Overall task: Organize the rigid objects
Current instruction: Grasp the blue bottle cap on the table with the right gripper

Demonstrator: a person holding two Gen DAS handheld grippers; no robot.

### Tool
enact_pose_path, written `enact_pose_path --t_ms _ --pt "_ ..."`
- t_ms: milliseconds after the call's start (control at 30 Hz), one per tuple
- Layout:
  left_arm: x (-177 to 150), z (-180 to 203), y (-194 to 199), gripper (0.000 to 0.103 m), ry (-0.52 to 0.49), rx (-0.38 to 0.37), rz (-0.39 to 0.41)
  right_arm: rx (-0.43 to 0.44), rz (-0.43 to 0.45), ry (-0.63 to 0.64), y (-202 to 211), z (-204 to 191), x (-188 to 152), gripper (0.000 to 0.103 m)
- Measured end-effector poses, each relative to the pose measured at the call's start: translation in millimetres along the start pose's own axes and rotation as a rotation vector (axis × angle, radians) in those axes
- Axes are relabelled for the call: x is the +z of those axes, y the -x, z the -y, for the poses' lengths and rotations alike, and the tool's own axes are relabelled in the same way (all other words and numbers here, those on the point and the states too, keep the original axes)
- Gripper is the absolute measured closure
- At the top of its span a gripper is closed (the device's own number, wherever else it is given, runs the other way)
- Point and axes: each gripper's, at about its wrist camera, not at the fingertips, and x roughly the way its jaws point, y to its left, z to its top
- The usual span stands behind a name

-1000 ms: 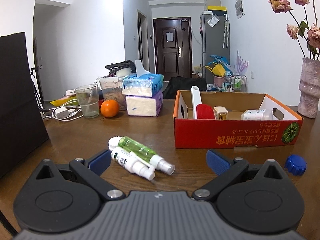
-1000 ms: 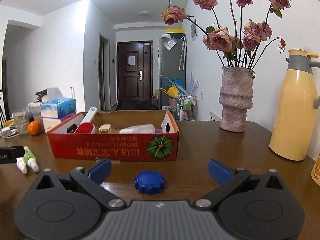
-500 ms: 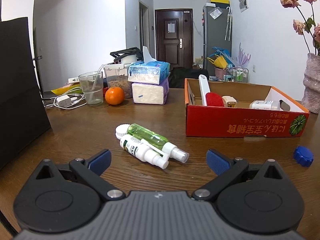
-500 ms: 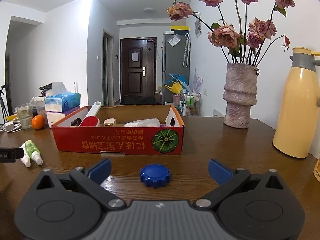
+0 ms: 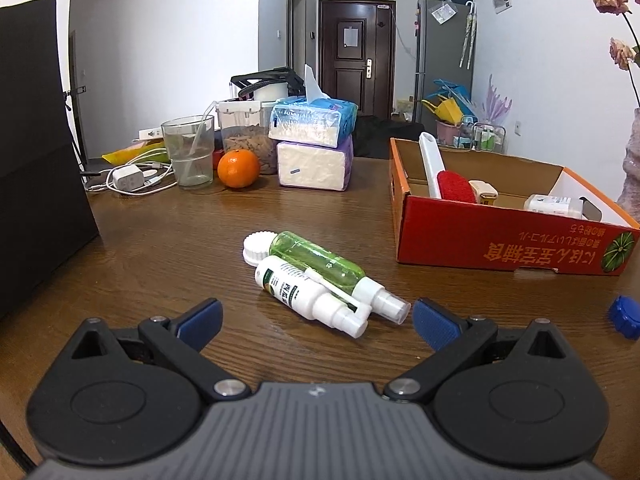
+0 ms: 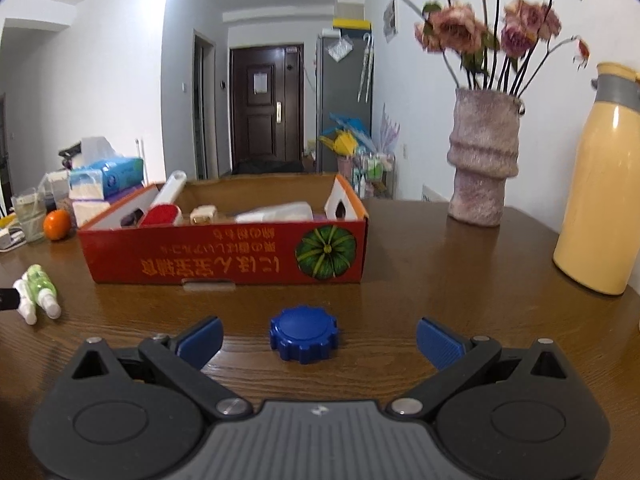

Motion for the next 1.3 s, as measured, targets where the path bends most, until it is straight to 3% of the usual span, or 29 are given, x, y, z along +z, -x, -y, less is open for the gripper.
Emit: enact_pose_path --t_ms 500,633,667,1100,1300 --pt "4 -13 -18 0.000 -0.043 -0.034 -0.015 -0.027 -0.142 0.032 -65 -5 7 0.018" --pt "5 -17 -25 0.000 -0.059 -0.035 -0.024 0.008 -0.170 0.003 -73 -4 9 0.049" --pt "5 -19 -26 0.000 -0.059 -0.038 -0.029 0.006 -0.168 -0.003 -73 -3 9 0.051" --pt "4 -27 -38 0.000 -0.154 -0.097 -0.043 -0.036 -0.075 -0.024 -49 -1 6 0.052" --pt "3 -33 -42 0.000 -0.195 -0.168 -0.044 -0.061 -0.059 -0.049 -37 1 2 0.052"
